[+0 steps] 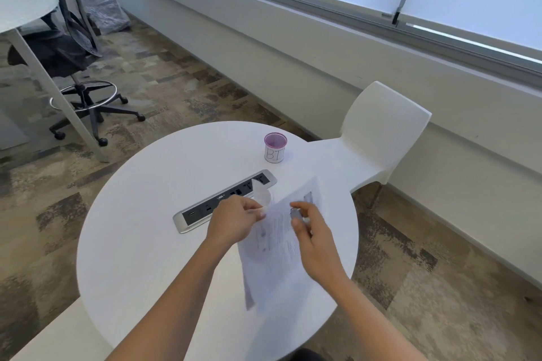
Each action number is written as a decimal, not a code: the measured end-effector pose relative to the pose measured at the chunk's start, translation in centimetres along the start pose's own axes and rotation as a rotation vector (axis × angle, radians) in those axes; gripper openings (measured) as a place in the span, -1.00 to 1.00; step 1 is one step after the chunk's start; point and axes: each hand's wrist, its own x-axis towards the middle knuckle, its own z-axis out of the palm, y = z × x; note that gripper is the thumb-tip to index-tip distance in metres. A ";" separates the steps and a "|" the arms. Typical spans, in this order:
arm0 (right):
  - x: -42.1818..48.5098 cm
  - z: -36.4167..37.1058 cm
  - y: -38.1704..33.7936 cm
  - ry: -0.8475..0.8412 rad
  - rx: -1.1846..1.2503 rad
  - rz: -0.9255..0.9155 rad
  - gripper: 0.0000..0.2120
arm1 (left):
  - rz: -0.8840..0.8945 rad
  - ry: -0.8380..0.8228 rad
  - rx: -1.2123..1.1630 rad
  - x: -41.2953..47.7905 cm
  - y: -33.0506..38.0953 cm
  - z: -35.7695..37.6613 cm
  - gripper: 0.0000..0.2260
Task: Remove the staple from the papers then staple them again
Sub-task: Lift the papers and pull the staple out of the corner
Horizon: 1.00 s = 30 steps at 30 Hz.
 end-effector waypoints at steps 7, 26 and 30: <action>3.9 -2.3 -1.5 -0.216 -0.200 -0.004 -0.50 | 0.220 0.068 0.190 0.2 1.9 -0.7 -0.86; 6.3 -3.3 -1.9 -0.315 -0.258 -0.005 -0.74 | 0.177 -0.168 -0.431 -0.7 1.0 -3.1 -0.71; 6.4 -3.3 -2.6 -0.175 -0.188 -0.043 -0.76 | 0.085 -0.167 -0.607 -0.9 1.4 -2.8 -0.69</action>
